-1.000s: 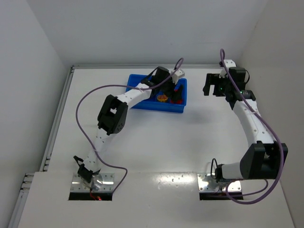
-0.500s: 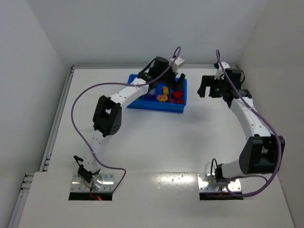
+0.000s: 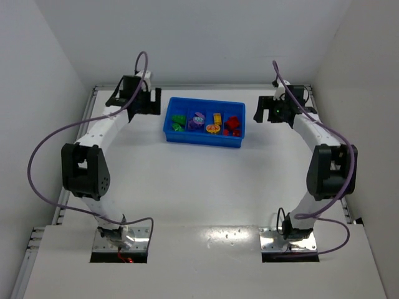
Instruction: Sort the legos into containers by color
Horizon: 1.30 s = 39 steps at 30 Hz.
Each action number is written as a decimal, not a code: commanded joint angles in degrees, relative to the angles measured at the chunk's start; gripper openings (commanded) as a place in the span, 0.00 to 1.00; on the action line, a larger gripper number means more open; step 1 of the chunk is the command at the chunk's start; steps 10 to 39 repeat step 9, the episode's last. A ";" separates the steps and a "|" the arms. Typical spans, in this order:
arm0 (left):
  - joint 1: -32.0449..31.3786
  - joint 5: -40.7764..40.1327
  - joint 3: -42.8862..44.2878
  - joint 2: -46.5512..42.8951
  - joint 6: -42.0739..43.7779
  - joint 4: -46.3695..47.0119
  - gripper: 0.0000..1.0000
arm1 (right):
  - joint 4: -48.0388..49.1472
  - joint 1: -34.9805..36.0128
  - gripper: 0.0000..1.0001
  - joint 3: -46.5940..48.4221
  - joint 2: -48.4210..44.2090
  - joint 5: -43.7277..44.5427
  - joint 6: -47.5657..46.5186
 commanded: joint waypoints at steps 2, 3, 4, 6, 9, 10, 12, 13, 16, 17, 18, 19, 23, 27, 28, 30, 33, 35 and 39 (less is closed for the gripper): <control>4.38 -4.72 -6.46 -4.05 -2.85 -2.23 1.00 | 4.06 -1.94 0.98 2.28 1.43 -0.48 -1.02; 5.26 -4.73 -7.43 -4.92 -2.86 -2.23 1.00 | 4.67 -1.95 0.98 1.76 2.04 -0.47 -1.63; 6.40 -4.73 -9.44 -5.46 -2.86 -1.54 1.00 | 4.68 -1.95 0.98 1.75 2.05 0.05 -1.63; 7.11 -5.25 -11.12 -5.46 -2.86 -0.39 1.00 | 4.68 -2.47 0.98 1.14 2.57 0.05 -2.16; 8.43 -4.73 -11.75 -4.76 -2.86 0.32 1.00 | 4.68 -2.48 0.98 1.14 2.57 0.05 -2.16; 8.43 -4.73 -11.75 -4.76 -2.86 0.32 1.00 | 4.68 -2.48 0.98 1.14 2.57 0.05 -2.16; 8.43 -4.73 -11.75 -4.76 -2.86 0.32 1.00 | 4.68 -2.48 0.98 1.14 2.57 0.05 -2.16; 8.43 -4.73 -11.75 -4.76 -2.86 0.32 1.00 | 4.68 -2.48 0.98 1.14 2.57 0.05 -2.16; 8.43 -4.73 -11.75 -4.76 -2.86 0.32 1.00 | 4.68 -2.48 0.98 1.14 2.57 0.05 -2.16; 8.43 -4.73 -11.75 -4.76 -2.86 0.32 1.00 | 4.68 -2.48 0.98 1.14 2.57 0.05 -2.16; 8.43 -4.73 -11.75 -4.76 -2.86 0.32 1.00 | 4.68 -2.48 0.98 1.14 2.57 0.05 -2.16; 8.43 -4.73 -11.75 -4.76 -2.86 0.32 1.00 | 4.68 -2.48 0.98 1.14 2.57 0.05 -2.16; 8.43 -4.73 -11.75 -4.76 -2.86 0.32 1.00 | 4.68 -2.48 0.98 1.14 2.57 0.05 -2.16; 8.43 -4.73 -11.75 -4.76 -2.86 0.32 1.00 | 4.68 -2.48 0.98 1.14 2.57 0.05 -2.16; 8.43 -4.73 -11.75 -4.76 -2.86 0.32 1.00 | 4.68 -2.48 0.98 1.14 2.57 0.05 -2.16; 8.43 -4.73 -11.75 -4.76 -2.86 0.32 1.00 | 4.68 -2.48 0.98 1.14 2.57 0.05 -2.16; 8.43 -4.73 -11.75 -4.76 -2.86 0.32 1.00 | 4.68 -2.48 0.98 1.14 2.57 0.05 -2.16; 8.43 -4.73 -11.75 -4.76 -2.86 0.32 1.00 | 4.68 -2.48 0.98 1.14 2.57 0.05 -2.16; 8.43 -4.73 -11.75 -4.76 -2.86 0.32 1.00 | 4.68 -2.48 0.98 1.14 2.57 0.05 -2.16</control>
